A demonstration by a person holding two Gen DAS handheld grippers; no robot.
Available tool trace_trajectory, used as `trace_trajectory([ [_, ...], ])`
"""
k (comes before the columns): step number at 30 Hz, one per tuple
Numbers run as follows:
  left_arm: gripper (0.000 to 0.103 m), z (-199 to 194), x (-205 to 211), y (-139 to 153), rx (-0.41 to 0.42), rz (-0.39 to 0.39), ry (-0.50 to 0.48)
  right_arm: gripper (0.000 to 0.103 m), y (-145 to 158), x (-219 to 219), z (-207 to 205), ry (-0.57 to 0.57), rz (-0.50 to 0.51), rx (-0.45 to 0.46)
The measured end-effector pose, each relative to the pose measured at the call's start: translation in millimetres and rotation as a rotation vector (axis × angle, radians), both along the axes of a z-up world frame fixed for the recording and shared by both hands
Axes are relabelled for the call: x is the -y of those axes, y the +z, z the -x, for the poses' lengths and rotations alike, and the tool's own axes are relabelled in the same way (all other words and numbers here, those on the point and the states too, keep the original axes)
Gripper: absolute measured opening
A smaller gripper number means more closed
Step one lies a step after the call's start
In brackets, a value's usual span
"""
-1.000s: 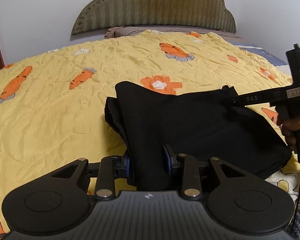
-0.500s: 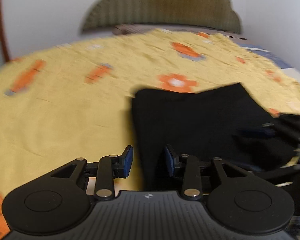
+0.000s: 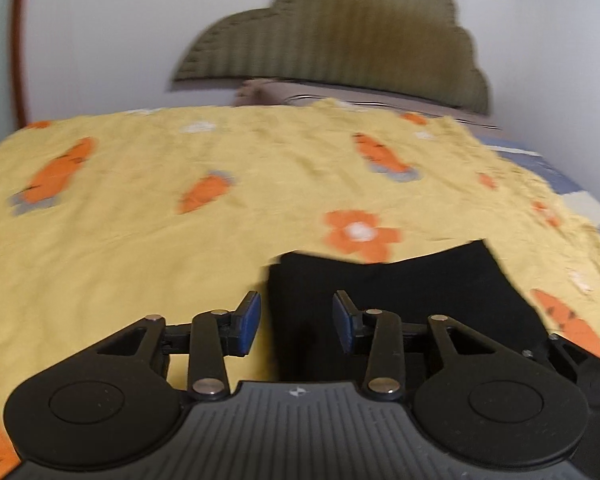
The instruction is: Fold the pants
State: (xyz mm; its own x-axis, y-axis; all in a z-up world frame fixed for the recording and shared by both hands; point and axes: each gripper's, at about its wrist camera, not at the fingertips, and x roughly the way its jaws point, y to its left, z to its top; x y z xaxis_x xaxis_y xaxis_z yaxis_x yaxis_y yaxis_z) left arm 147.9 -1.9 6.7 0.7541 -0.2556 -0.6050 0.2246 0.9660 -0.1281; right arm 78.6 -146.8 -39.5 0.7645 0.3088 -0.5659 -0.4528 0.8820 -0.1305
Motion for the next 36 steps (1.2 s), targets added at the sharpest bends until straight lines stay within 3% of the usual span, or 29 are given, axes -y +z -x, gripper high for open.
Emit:
trace_trajectory([
  [2,0.043,-7.9,18.3,-6.2,0.005,-0.030,-0.023,0.099,1.4,6.2,7.4,-0.028,-0.027,0.000],
  [3,0.043,-13.5,26.8,-9.9,0.015,-0.057,-0.042,0.103,1.4,8.9,11.3,-0.056,-0.024,0.010],
  [8,0.046,-49.4,50.4,-43.7,0.038,-0.277,-0.015,0.103,2.2,36.1,24.7,-0.207,-0.048,0.024],
  [12,0.051,-64.8,42.9,-59.8,0.014,-0.244,0.007,0.103,-5.5,76.8,26.3,-0.301,-0.136,-0.069],
  [15,0.052,-60.1,39.7,-53.3,0.015,-0.245,0.021,0.103,-16.1,97.6,33.5,-0.268,-0.190,-0.127],
  [17,0.052,-47.1,38.3,-42.7,0.052,-0.258,0.044,0.103,-13.4,96.3,42.7,-0.212,-0.118,-0.137],
  [20,0.052,-25.7,38.2,-30.2,0.098,-0.266,0.048,0.103,1.2,102.8,51.1,-0.225,-0.057,-0.059],
  [23,0.052,-10.6,39.6,-29.0,0.101,-0.268,0.035,0.103,16.5,133.1,41.7,-0.312,-0.185,-0.014],
  [25,0.052,-6.9,43.6,-35.4,0.084,-0.289,0.016,0.103,19.4,156.5,29.3,-0.367,-0.307,-0.036],
  [27,0.052,-5.5,47.4,-45.0,0.088,-0.327,0.012,0.103,16.5,166.9,18.0,-0.379,-0.366,-0.047],
  [30,0.058,-2.3,50.9,-49.1,0.121,-0.363,0.022,0.103,2.9,160.6,6.9,-0.363,-0.323,-0.086],
  [33,0.058,1.2,54.0,-48.9,0.135,-0.392,0.017,0.103,-16.4,142.8,7.5,-0.379,-0.159,-0.128],
  [36,0.058,2.2,54.2,-49.3,0.134,-0.388,0.032,0.103,-7.1,144.9,11.8,-0.456,-0.207,-0.083],
])
